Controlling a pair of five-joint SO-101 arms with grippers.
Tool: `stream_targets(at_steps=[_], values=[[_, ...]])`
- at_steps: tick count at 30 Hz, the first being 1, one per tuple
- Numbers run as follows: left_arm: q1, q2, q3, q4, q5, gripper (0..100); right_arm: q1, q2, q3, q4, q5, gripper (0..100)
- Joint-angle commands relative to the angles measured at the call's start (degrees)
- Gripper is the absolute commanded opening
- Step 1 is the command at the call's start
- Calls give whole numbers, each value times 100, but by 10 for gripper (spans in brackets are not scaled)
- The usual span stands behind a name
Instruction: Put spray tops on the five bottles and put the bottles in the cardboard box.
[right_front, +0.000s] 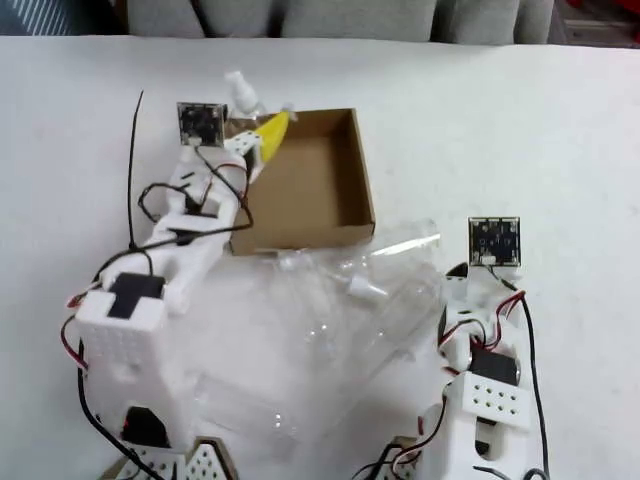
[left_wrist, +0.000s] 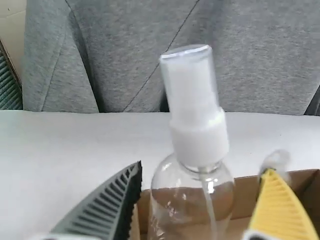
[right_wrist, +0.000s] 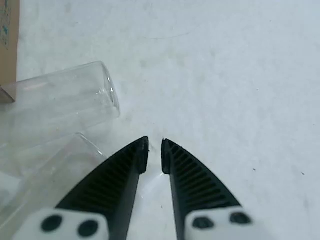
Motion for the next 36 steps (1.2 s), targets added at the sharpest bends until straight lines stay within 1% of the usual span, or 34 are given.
stream_targets(at_steps=[1, 16, 24, 27, 30, 33, 36], values=[[40, -804, 360, 9, 97, 347, 40, -4, -53, -110, 44, 25], [66, -2237, 1776, 9, 97, 347, 40, -4, -53, -110, 44, 25], [66, -3371, 2760, 18, 88, 347, 40, -4, -53, -110, 44, 25], [145, -3802, 3165, 62, -255, 347, 40, -4, -53, -110, 44, 25], [251, -4312, 3481, 510, -545, 347, 40, -4, -53, -110, 44, 25], [259, -4963, 3648, 1178, -571, 347, 40, -4, -53, -110, 44, 25], [251, -5701, 3657, 2127, -563, 347, 40, -4, -53, -110, 44, 25]])
